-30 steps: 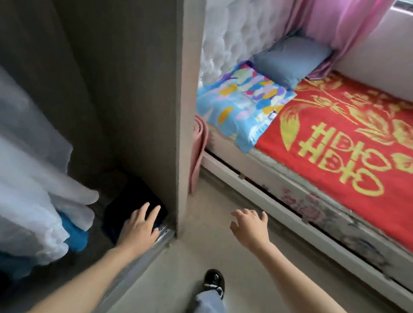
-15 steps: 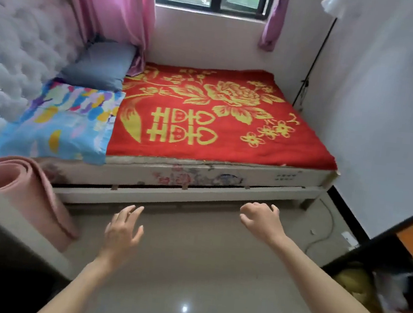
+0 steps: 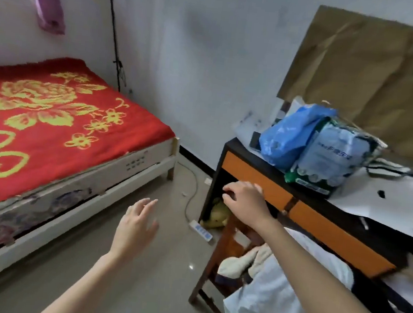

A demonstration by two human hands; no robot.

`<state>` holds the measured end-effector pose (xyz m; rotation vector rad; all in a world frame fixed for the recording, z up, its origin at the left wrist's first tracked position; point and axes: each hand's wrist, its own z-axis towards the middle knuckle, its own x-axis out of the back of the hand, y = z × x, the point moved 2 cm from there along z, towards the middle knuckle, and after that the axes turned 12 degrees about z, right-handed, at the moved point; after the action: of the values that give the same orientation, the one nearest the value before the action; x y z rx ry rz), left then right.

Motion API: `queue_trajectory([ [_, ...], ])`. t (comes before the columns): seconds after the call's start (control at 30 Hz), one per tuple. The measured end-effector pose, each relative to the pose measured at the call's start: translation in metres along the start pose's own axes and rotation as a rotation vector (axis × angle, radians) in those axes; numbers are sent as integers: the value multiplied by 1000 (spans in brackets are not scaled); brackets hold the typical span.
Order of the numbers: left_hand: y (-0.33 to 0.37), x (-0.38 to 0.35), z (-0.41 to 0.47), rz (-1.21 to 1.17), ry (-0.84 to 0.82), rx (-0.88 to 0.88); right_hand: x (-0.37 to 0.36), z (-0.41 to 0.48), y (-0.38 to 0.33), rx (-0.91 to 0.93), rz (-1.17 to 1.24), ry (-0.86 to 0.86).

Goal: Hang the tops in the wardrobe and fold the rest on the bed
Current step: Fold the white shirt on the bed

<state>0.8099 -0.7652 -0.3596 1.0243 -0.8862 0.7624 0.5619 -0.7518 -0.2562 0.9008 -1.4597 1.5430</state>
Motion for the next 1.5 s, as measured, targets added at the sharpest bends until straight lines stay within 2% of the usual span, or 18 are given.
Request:
queue_trajectory([
  [0.13,93,-22,37,-23,-17,-340,48,-65,63,-241,-34,174],
  [0.23,163,-27,40,4,-3,-589,60,-118,94,-434,10,190],
  [0.37,237,-46,19,210,-307,-823,44,-162,111,-533,-17,48],
  [0.47,250,-64,6,223,-417,-938,28,-168,109,-543,-8,116],
  [0.57,247,-70,6,172,-414,-882,24,-164,107,-541,42,227],
  [0.9,252,-60,-2,85,-441,-722,24,-160,105,-497,60,325],
  [1.03,258,-49,9,-108,-566,-612,41,-155,100,-444,82,432],
  [1.13,260,-34,18,-279,-555,-564,66,-145,86,-308,79,588],
  [1.3,264,-18,35,-534,-504,-490,126,-123,68,-171,417,864],
  [1.4,265,-9,43,-669,-507,-398,154,-105,56,-96,612,862],
  [1.5,262,1,48,-676,-430,-283,162,-86,48,-39,736,819],
])
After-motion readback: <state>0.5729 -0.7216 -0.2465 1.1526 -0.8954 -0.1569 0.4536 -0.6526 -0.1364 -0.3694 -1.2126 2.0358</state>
